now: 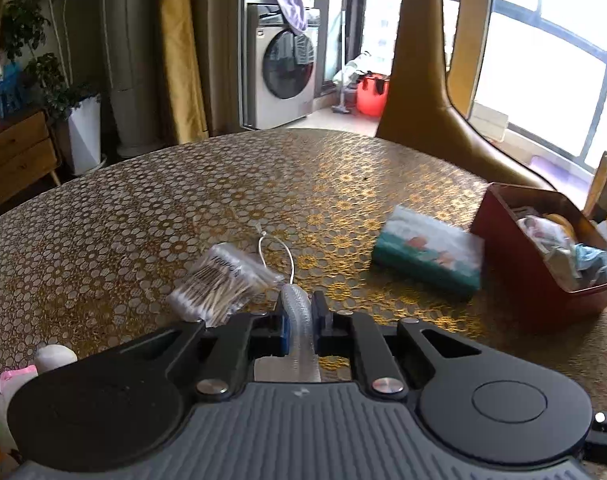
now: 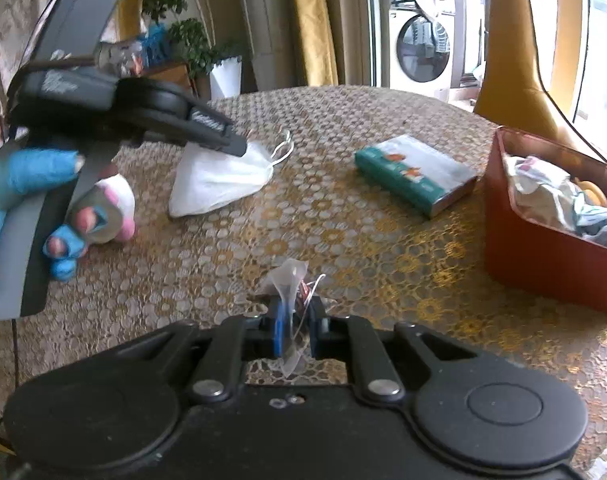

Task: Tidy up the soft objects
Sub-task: 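Grasp the small clear packet with the right tool while the left tool grasps the white mesh bag, then carry the clear packet and mesh bag over the brown box with both tools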

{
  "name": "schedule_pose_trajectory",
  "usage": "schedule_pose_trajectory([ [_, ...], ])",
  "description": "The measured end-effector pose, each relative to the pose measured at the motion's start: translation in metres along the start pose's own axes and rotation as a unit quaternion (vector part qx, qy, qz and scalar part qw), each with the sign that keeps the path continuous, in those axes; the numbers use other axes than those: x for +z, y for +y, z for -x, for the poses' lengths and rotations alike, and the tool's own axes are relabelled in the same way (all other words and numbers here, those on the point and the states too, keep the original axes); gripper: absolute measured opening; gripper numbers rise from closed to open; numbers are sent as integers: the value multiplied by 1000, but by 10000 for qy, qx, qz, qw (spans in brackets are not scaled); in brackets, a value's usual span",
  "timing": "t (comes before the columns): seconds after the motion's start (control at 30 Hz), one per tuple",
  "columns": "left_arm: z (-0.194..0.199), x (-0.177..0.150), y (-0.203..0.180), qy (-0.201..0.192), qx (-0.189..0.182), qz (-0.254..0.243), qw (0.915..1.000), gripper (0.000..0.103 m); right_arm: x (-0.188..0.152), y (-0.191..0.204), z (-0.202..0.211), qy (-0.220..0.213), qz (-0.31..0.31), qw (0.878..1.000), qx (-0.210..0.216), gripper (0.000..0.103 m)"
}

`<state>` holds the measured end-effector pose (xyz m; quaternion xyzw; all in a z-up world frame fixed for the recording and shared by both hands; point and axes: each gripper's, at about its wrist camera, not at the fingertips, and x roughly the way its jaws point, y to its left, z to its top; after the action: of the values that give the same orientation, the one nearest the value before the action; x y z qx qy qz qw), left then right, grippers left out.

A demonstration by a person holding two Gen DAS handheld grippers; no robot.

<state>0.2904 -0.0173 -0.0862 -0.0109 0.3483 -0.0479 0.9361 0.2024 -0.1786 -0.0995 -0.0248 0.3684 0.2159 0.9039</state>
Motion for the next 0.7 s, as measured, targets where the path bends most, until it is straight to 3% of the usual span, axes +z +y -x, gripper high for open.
schedule_pose_trajectory([
  [0.43, 43, 12, -14, 91, -612, 214, 9979, 9, 19, -46, 56, -452, -580, 9973, 77, 10],
  [0.7, 71, 26, -39, -33, -966, 133, 9952, 9, 30, -75, 92, -777, -664, 9947, -95, 10],
])
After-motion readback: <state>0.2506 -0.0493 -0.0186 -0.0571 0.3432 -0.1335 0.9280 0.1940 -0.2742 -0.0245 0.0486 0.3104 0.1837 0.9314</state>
